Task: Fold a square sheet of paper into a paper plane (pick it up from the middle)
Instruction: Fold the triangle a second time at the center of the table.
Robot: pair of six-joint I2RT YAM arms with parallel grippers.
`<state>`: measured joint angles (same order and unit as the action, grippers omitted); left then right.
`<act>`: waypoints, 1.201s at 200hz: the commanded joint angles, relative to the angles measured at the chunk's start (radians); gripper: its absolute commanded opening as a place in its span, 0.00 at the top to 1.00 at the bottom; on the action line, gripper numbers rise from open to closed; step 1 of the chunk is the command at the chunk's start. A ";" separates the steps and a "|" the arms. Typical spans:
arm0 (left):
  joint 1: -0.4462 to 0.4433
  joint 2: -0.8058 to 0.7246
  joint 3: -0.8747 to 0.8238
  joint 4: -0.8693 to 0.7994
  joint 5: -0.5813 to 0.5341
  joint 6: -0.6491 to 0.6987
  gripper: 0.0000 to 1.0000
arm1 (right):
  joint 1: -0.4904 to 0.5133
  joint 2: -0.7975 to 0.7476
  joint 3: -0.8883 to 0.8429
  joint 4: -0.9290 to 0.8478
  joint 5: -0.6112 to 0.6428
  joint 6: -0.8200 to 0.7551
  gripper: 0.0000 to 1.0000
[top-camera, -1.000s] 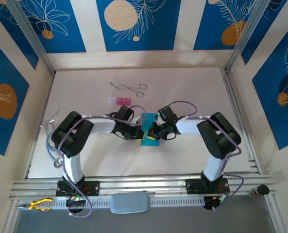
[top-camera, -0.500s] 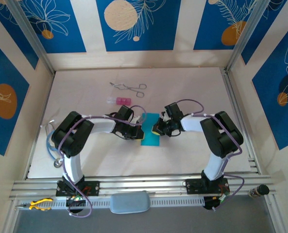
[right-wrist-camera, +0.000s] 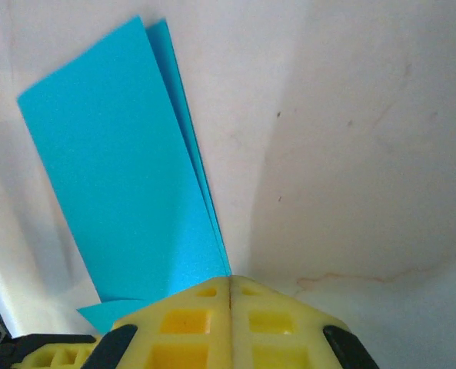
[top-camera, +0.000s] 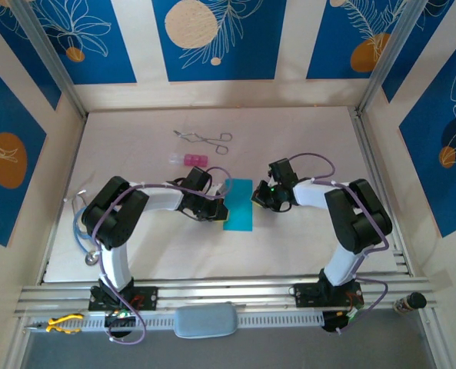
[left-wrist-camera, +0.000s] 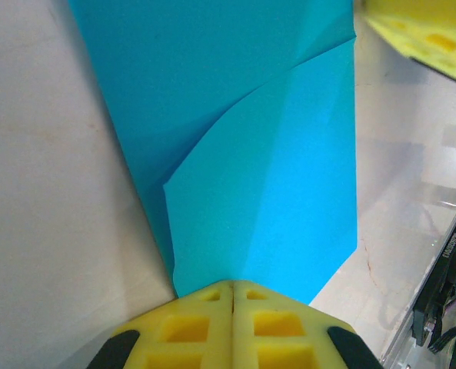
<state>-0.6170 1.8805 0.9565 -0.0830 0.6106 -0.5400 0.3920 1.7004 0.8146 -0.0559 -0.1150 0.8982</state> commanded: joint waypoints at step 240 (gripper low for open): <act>-0.046 0.009 0.169 -0.095 0.049 -0.100 1.00 | 0.090 0.068 -0.051 -0.015 0.035 0.005 1.00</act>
<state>-0.6357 1.8496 1.0969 -0.1577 0.6266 -0.6193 0.4843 1.7134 0.7780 0.0078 -0.1162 0.9066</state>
